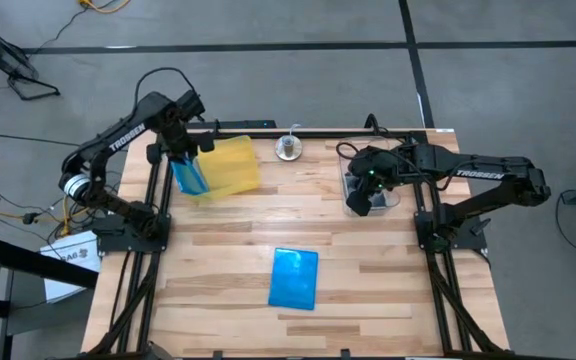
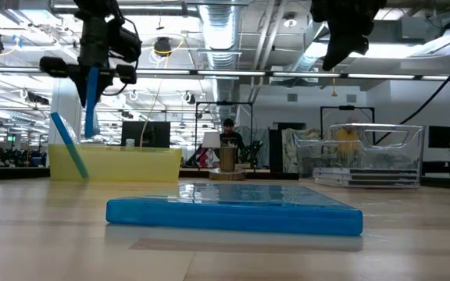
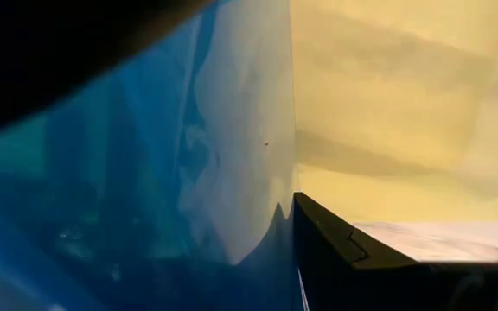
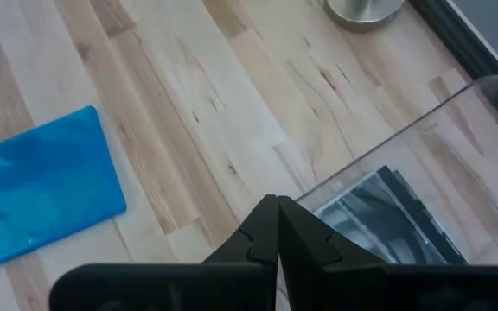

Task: Pick & place jewel cases by type
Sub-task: Put the blue CD case into the yellow bin

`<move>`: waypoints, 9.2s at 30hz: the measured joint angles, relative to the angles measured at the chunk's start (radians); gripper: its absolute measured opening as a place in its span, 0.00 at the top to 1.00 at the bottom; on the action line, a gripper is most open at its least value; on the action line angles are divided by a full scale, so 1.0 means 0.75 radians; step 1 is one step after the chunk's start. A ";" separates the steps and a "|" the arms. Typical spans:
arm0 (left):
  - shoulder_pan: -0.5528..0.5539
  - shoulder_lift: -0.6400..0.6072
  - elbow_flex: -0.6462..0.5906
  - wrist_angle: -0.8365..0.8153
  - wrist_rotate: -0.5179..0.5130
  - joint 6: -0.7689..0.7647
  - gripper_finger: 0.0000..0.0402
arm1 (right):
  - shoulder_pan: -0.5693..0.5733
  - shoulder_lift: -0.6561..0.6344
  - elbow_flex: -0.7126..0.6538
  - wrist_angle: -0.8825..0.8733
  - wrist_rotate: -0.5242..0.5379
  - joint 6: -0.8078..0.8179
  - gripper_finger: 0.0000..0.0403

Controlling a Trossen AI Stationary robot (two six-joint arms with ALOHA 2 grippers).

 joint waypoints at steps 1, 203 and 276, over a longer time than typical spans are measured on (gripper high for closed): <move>0.000 0.000 -0.024 0.017 0.010 -0.008 0.85 | 0.000 0.000 0.000 0.000 0.000 0.000 1.00; -0.260 -0.094 -0.206 0.340 -0.133 0.174 0.22 | -0.067 0.328 -0.001 0.226 -0.144 -0.138 1.00; -0.064 -0.342 -0.245 0.293 0.006 0.150 0.96 | -0.049 0.327 0.001 0.337 -0.180 -0.069 1.00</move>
